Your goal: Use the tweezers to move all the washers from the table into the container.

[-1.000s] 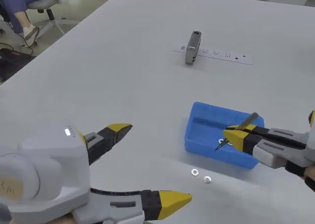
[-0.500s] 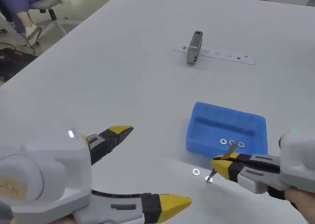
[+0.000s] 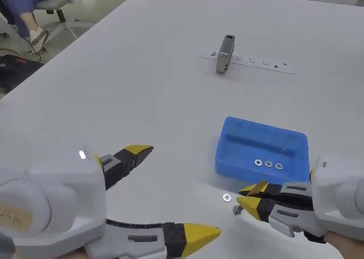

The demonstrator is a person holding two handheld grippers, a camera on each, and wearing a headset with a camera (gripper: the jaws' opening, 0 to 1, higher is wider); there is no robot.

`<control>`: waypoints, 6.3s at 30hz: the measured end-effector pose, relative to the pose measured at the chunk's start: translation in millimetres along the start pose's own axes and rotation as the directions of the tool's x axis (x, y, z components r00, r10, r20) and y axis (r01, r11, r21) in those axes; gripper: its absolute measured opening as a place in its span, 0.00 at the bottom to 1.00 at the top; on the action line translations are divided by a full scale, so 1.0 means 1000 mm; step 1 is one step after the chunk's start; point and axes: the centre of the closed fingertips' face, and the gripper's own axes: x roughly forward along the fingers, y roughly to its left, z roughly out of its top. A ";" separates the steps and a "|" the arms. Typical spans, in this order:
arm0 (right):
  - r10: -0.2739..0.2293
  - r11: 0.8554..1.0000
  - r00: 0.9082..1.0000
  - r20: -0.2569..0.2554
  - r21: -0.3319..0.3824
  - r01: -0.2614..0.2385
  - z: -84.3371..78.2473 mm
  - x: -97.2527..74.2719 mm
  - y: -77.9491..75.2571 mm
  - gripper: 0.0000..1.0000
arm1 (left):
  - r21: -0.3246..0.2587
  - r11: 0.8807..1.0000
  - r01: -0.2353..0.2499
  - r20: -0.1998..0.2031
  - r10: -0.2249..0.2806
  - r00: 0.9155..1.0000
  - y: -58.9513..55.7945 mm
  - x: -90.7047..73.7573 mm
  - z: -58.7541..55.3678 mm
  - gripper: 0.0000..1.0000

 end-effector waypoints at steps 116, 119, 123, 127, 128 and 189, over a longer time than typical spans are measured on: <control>-0.009 0.984 1.000 0.018 0.175 0.005 0.016 0.022 -0.028 0.04 | -0.019 1.000 -0.008 0.000 0.008 1.000 0.006 -0.002 -0.001 0.97; 0.005 1.000 1.000 -0.029 0.019 -0.005 0.016 0.025 -0.017 0.04 | -0.026 1.000 -0.013 0.007 0.013 1.000 0.006 -0.003 -0.001 0.97; -0.019 0.993 0.997 -0.077 -0.116 0.010 0.013 0.026 -0.012 0.03 | -0.027 0.999 -0.021 0.016 0.022 1.000 0.007 -0.003 0.001 0.97; -0.034 0.991 0.997 -0.070 -0.134 0.024 0.012 0.026 -0.010 0.02 | -0.024 0.999 -0.024 0.026 0.024 0.999 0.007 -0.003 0.004 0.97; -0.046 0.991 0.997 -0.059 -0.132 0.038 0.012 0.026 -0.011 0.02 | -0.024 0.999 -0.024 0.027 0.024 0.999 0.006 -0.002 0.004 0.97; -0.251 0.951 0.961 0.113 0.215 0.223 0.049 0.011 -0.129 0.04 | -0.048 0.999 -0.021 0.041 0.023 0.999 0.013 0.001 0.013 0.92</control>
